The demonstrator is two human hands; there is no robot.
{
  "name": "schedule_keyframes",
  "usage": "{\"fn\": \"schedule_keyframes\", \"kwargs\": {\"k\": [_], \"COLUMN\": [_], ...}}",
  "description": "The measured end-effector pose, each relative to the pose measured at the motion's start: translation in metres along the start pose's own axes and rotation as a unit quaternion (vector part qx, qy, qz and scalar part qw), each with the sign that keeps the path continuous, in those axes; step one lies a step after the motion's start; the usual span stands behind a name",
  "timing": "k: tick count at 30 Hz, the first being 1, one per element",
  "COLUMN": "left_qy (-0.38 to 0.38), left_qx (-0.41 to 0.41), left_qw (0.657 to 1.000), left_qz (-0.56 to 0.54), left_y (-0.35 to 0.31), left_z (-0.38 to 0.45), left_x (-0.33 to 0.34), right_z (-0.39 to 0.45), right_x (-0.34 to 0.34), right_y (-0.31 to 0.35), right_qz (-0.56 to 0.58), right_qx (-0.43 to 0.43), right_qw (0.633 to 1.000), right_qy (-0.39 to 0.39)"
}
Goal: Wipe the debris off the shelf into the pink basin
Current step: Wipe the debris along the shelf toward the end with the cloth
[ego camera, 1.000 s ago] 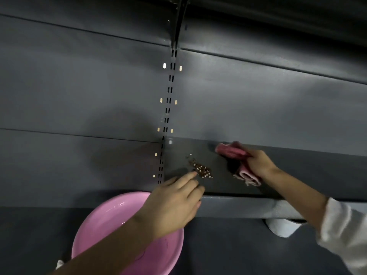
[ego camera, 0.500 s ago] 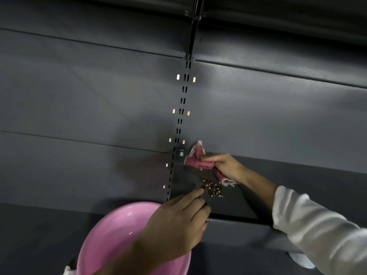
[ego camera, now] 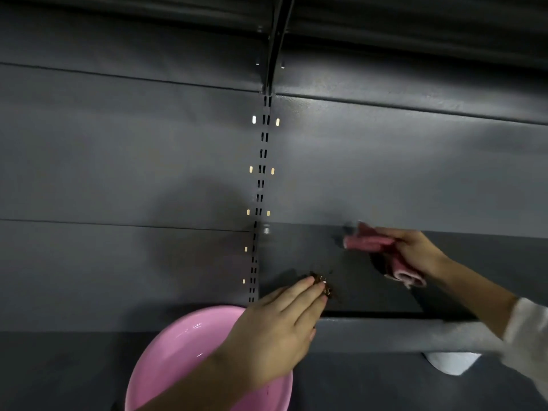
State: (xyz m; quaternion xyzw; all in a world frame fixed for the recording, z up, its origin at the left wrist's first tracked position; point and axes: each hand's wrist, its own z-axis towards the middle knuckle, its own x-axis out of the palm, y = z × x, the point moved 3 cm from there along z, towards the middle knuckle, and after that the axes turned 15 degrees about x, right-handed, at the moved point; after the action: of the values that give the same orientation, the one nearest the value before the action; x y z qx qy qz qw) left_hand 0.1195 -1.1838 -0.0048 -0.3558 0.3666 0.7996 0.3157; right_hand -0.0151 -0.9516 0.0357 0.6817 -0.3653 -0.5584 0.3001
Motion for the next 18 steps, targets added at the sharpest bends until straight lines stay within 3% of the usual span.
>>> {"fn": "schedule_keyframes", "kwargs": {"k": [3, 5, 7, 10, 12, 15, 18], "left_qy": [-0.006, -0.019, -0.031, -0.037, -0.033, -0.028, -0.022], "left_qx": [-0.005, -0.012, -0.016, -0.013, -0.014, -0.012, -0.012], "left_qw": [1.0, 1.0, 0.999, 0.999, 0.999, 1.0, 1.0], "left_qz": [-0.002, -0.003, 0.002, 0.006, 0.011, 0.009, 0.006], "left_y": [0.001, 0.001, 0.002, 0.001, 0.001, 0.001, 0.001], "left_z": [0.0, 0.001, 0.002, 0.003, 0.003, 0.002, 0.001], "left_x": [0.004, 0.005, 0.004, 0.003, 0.003, 0.004, 0.002], "right_z": [-0.005, -0.01, -0.014, -0.016, -0.021, -0.023, -0.019], "right_x": [-0.001, 0.017, 0.041, 0.066, 0.083, 0.082, 0.045], "right_y": [-0.02, -0.021, -0.008, 0.002, 0.012, 0.02, 0.025], "right_qz": [-0.211, -0.226, -0.311, -0.254, -0.246, -0.079, -0.043], "right_qx": [-0.04, -0.057, -0.157, -0.195, -0.204, -0.112, -0.072], "right_qw": [0.972, 0.97, 0.932, 0.94, 0.944, 0.99, 0.993], "right_qy": [-0.094, -0.073, -0.105, -0.12, -0.078, -0.023, -0.082]}}
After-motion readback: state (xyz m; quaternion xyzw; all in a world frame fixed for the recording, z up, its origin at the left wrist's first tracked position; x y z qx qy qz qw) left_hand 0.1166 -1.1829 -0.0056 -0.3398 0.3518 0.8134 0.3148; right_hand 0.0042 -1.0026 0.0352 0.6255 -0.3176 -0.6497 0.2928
